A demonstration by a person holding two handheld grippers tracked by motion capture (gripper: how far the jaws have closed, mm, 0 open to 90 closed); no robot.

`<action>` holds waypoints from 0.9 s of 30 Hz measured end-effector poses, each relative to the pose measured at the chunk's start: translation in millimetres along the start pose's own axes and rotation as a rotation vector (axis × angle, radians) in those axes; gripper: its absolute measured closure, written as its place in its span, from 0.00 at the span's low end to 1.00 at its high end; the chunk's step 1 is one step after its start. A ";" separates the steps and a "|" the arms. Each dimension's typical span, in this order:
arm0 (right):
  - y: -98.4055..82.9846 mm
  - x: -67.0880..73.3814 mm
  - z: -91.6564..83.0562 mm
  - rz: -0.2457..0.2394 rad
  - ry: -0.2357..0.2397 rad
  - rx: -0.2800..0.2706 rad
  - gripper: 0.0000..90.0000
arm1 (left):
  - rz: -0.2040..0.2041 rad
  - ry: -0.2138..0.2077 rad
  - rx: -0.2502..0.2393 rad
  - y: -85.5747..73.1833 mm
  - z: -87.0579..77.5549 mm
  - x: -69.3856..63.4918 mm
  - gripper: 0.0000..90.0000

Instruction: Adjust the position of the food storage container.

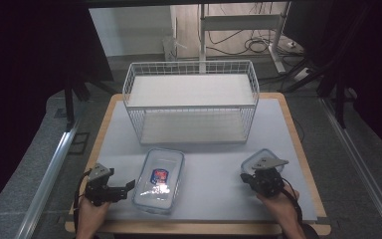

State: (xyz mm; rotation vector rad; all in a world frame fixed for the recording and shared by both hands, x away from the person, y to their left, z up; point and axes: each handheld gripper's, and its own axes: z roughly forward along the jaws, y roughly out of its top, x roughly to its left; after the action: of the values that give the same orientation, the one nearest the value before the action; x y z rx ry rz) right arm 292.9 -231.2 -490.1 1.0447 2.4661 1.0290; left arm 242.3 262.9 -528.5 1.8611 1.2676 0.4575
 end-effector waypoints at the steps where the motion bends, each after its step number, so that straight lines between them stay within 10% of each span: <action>1: -0.7 -4.0 -1.1 0.008 -0.006 -0.002 1.00 | -0.001 0.000 0.001 0.1 -0.1 0.1 0.05; 14: -1.8 -9.7 -5.7 0.031 -0.019 -0.047 1.00 | 0.001 -0.051 0.041 1.5 -8.5 4.0 0.12; 20: -1.3 -2.0 -5.2 0.013 0.005 -0.059 1.00 | 0.058 -0.175 0.112 2.9 -8.1 -4.4 0.77; 27: -0.1 8.6 -3.1 -0.004 0.043 -0.059 1.00 | 0.130 -0.255 0.208 4.6 -3.1 -19.2 1.00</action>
State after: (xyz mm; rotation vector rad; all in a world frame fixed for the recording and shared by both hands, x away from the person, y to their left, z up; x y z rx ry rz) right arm 285.3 -226.7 -487.8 1.0090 2.4546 1.1271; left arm 234.7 246.3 -520.3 2.1093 1.0590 0.1523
